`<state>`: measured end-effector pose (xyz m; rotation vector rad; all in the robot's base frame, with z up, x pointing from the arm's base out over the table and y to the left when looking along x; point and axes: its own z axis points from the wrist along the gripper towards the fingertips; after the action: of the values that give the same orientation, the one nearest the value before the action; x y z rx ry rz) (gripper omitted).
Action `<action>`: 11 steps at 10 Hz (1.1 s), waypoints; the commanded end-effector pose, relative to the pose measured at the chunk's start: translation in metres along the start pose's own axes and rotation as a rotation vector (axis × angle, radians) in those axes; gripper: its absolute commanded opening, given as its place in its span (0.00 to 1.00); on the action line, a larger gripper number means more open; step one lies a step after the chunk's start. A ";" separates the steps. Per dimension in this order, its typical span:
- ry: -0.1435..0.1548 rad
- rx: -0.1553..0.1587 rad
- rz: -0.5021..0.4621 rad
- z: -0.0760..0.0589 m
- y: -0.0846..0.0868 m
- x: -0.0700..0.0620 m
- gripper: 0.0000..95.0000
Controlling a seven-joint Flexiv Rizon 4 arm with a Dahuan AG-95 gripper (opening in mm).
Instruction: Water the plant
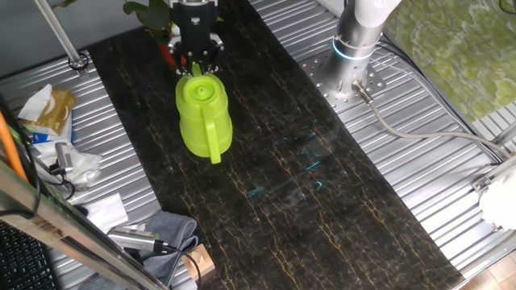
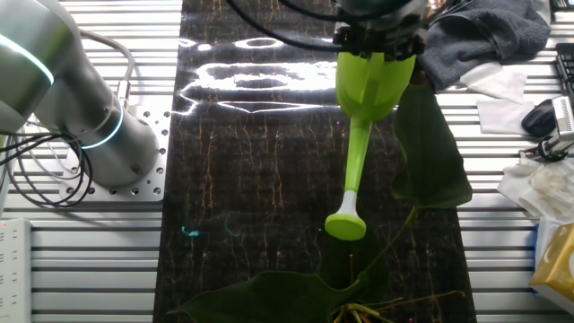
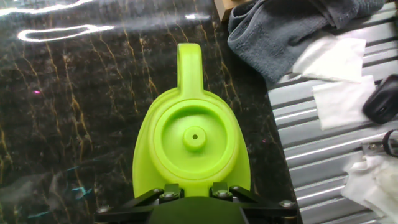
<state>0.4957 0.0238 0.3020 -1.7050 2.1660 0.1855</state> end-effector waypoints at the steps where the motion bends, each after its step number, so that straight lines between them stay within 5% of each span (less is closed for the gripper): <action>1: -0.027 0.003 0.001 -0.012 0.000 0.001 0.00; 11: -0.144 0.002 0.008 -0.019 -0.018 -0.016 0.00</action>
<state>0.5131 0.0277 0.3239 -1.6295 2.0679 0.2988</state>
